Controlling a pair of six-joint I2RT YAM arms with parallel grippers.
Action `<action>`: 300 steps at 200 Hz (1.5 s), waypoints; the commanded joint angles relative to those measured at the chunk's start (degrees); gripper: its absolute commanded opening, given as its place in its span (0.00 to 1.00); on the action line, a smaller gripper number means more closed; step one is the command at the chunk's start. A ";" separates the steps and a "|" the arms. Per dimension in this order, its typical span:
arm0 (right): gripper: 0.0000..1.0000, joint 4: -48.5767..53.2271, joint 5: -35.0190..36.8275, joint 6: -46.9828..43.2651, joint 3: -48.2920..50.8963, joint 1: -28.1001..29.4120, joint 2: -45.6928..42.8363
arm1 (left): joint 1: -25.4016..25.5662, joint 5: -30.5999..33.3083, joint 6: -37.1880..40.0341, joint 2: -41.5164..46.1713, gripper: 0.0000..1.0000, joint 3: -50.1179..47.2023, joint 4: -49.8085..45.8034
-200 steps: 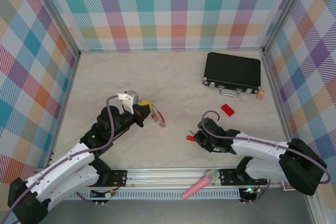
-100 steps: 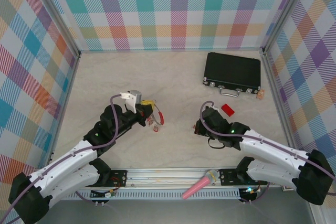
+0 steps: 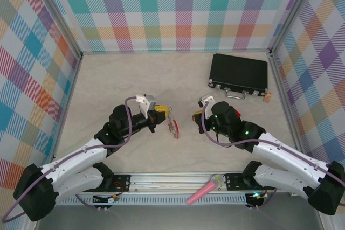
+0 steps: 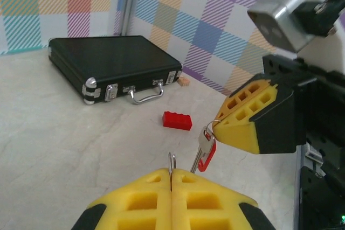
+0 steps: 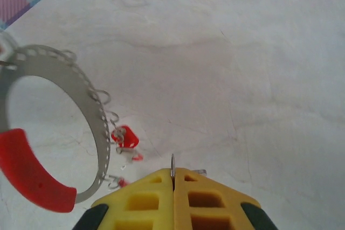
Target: Put the keys on the keyring
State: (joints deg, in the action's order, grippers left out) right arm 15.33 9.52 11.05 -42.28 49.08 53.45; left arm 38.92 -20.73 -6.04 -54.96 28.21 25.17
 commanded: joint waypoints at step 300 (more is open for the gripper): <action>0.00 -2.97 -10.75 -59.24 -3.81 0.75 -2.23 | 14.36 13.69 34.69 -5.70 0.00 -4.62 16.30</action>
State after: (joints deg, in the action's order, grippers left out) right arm 14.17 -1.19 -43.27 -45.76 49.17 52.01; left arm 50.70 -11.73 22.46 -61.98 24.08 39.35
